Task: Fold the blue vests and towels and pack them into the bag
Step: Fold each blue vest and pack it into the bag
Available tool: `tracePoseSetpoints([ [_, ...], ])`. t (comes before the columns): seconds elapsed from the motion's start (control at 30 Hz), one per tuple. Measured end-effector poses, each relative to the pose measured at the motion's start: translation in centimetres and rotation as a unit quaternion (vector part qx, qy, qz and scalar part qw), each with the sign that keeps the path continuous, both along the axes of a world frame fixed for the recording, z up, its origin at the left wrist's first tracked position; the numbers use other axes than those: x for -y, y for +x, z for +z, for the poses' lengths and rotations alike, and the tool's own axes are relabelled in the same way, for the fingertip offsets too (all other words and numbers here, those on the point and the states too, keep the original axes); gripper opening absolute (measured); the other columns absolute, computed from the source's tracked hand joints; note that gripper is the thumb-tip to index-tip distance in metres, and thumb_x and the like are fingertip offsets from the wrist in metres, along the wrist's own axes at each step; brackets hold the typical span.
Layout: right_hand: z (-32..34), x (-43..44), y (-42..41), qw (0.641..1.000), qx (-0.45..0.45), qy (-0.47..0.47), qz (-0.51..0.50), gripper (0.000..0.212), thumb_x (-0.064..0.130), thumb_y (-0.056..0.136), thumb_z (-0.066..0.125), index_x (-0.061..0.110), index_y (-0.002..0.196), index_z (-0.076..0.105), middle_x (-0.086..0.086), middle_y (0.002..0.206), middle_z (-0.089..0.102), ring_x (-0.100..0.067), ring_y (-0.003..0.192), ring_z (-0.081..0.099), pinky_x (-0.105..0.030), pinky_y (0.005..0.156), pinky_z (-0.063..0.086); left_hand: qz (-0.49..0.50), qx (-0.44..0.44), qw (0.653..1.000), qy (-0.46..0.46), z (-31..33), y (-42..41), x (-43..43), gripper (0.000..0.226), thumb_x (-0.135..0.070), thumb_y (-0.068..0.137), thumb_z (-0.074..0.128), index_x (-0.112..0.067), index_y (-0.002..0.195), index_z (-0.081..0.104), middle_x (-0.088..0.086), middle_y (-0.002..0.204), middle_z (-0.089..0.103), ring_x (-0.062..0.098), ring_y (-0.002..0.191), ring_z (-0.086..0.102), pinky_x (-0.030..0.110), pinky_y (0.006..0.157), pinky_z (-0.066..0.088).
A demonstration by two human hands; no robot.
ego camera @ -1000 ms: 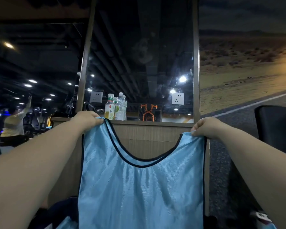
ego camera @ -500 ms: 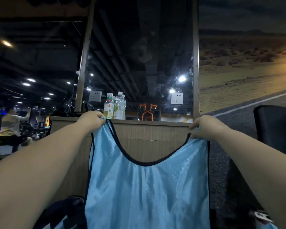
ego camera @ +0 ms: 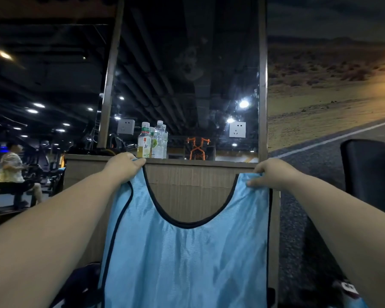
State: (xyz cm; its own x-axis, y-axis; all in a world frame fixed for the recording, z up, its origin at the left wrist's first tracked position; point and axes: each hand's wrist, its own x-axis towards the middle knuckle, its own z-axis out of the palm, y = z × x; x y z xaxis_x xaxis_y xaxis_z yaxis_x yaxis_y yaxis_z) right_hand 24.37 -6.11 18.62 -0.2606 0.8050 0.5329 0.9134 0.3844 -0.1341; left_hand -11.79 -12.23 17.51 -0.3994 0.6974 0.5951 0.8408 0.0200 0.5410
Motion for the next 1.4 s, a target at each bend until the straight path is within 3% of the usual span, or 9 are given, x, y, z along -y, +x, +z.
tracePoseSetpoints([
  [0.23,0.0,-0.2,-0.3,0.994,-0.101,0.032,0.023,0.030,0.050,0.094,0.055,0.025,0.090,0.071,0.005,0.087,0.065,-0.012,0.075,0.059,-0.028,0.056,0.040,-0.037,-0.010,0.999,0.013,-0.1,-0.5,0.1,0.037,-0.045,0.097,0.052,-0.012,0.108,0.066,0.007,0.115,0.063,0.022,0.100,0.055,0.029,0.079,0.039],
  [0.47,0.2,0.3,-0.2,0.979,-0.168,0.099,0.053,0.024,0.040,0.096,0.058,0.022,0.081,0.065,0.004,0.086,0.061,-0.016,0.077,0.055,-0.028,0.057,0.038,-0.064,-0.017,0.998,0.023,-0.1,-0.7,0.7,0.030,-0.049,0.095,0.054,-0.022,0.099,0.066,-0.002,0.077,0.060,0.016,0.069,0.056,0.026,0.062,0.041],
  [0.6,0.2,0.7,0.0,0.978,-0.178,0.078,0.075,0.025,0.042,0.084,0.073,0.018,0.082,0.066,0.003,0.084,0.063,-0.014,0.077,0.056,-0.027,0.057,0.040,-0.082,-0.007,0.996,0.031,-0.1,-0.8,0.7,0.031,-0.048,0.092,0.059,-0.019,0.095,0.069,0.003,0.075,0.062,0.016,0.064,0.056,0.026,0.062,0.044],
  [0.73,0.3,1.1,0.2,0.990,-0.131,0.001,0.056,0.044,0.043,0.067,0.087,0.015,0.093,0.064,0.006,0.099,0.062,-0.016,0.091,0.059,-0.032,0.077,0.047,-0.105,-0.003,0.994,0.030,-0.1,-0.9,0.9,0.032,-0.044,0.090,0.064,-0.014,0.093,0.071,0.003,0.075,0.062,0.015,0.059,0.054,0.025,0.056,0.043],
  [0.9,0.1,1.4,0.3,0.993,-0.096,-0.053,0.046,0.056,0.038,0.071,0.085,0.012,0.112,0.059,-0.001,0.110,0.060,-0.020,0.100,0.056,-0.039,0.094,0.047,-0.128,-0.003,0.992,-0.012,-0.1,-1.0,1.1,0.017,-0.036,0.093,0.064,-0.020,0.095,0.069,0.000,0.066,0.061,0.011,0.047,0.053,0.024,0.054,0.043],
  [1.07,-0.2,0.9,0.3,0.993,-0.104,-0.031,0.046,0.036,0.038,0.079,0.078,0.013,0.098,0.060,-0.003,0.104,0.061,-0.021,0.096,0.058,-0.035,0.078,0.047,-0.103,-0.044,0.994,-0.001,-0.1,-1.6,0.7,0.016,-0.040,0.095,0.058,-0.026,0.098,0.067,-0.008,0.098,0.062,0.003,0.063,0.050,0.028,0.073,0.042],
  [1.13,-0.1,1.0,0.2,0.994,-0.106,-0.004,0.040,0.033,0.035,0.079,0.079,0.015,0.098,0.061,-0.005,0.107,0.061,-0.021,0.094,0.056,-0.033,0.074,0.043,-0.081,-0.059,0.995,0.002,-0.1,-1.6,0.9,0.018,-0.042,0.096,0.055,-0.028,0.097,0.065,-0.008,0.094,0.062,0.007,0.064,0.052,0.030,0.071,0.043],
  [1.3,0.0,1.2,0.0,0.994,-0.102,0.034,-0.014,0.067,0.045,0.074,0.082,0.010,0.127,0.061,-0.008,0.127,0.059,-0.027,0.116,0.054,-0.031,0.085,0.043,-0.045,-0.100,0.994,-0.022,-0.2,-1.1,1.1,0.027,-0.044,0.098,0.049,-0.022,0.096,0.065,0.002,0.076,0.061,0.017,0.068,0.056,0.033,0.066,0.046],
  [1.4,-0.1,1.2,-0.3,0.992,-0.111,0.051,-0.031,0.050,0.048,0.079,0.075,0.012,0.112,0.066,-0.003,0.099,0.062,-0.019,0.089,0.057,-0.027,0.062,0.040,-0.102,-0.042,0.994,-0.026,-0.4,-0.2,1.2,0.024,-0.041,0.097,0.055,-0.020,0.096,0.067,-0.003,0.084,0.060,0.010,0.075,0.053,0.028,0.067,0.041],
])
